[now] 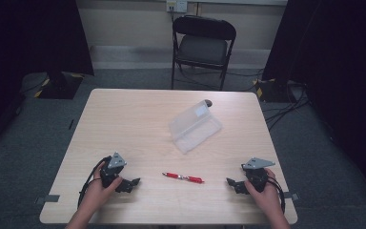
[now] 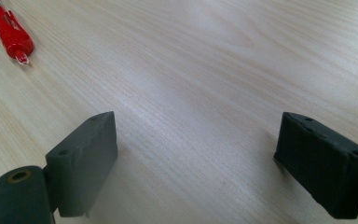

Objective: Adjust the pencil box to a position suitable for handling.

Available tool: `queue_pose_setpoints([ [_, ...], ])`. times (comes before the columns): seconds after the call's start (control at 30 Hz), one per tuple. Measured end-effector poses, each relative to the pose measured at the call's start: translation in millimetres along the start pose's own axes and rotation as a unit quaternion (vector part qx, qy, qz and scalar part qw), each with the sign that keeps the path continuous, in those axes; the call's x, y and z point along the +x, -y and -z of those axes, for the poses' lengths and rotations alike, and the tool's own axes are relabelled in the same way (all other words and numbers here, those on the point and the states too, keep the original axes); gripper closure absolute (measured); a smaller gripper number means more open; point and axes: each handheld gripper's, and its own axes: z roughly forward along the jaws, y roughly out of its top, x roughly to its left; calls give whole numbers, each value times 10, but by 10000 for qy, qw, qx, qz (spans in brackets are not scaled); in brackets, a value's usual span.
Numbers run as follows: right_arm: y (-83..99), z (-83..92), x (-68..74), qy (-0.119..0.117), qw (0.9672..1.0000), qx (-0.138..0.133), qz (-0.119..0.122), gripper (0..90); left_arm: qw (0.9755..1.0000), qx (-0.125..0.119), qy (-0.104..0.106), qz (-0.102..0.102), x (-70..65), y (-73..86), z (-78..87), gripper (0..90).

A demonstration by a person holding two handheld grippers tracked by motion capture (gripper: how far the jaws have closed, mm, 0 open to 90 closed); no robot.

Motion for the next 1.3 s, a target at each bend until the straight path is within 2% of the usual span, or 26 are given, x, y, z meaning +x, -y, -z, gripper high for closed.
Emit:
queue_pose_setpoints([
  [0.37, -4, -2, 3, 21, 10000, 0, -13, 117, 10000, 6, 3, -4, 1, 0, 1, 0],
  [0.53, -9, -4, 24, 94, 9999, 10, -105, 122, 10000, 1, -3, 0, 0, 0, 1, 0],
  [0.57, -16, -8, 26, 110, 9999, 5, -93, 129, 10000, -18, 13, 73, -10, 4, -2, 0],
  [0.63, -45, -20, 42, 71, 9999, 54, -70, 138, 10000, -25, -3, 84, -15, 9, 1, 0],
  [0.77, -166, -87, 116, 54, 9997, 23, 247, 147, 10000, -25, -7, 88, -22, 20, 11, 0],
  [0.93, -411, -237, 222, -232, 9984, -206, 481, 164, 9999, -2, -33, 105, -34, 39, 33, 0],
  [0.97, -444, -264, 228, -242, 9984, -198, 480, 164, 10000, -8, -57, 48, -28, 38, 36, 0],
  [1.07, -575, -376, 233, -438, 9977, -205, 471, 165, 9999, -16, -53, 84, -33, 40, 35, 0],
  [1.17, -689, -490, 231, -444, 9970, -171, 610, 164, 9999, -17, -54, 84, -33, 40, 35, 0],
  [1.3, -779, -615, 199, -457, 9970, -163, 608, 165, 10000, -15, -53, 83, -32, 40, 35, 0],
])
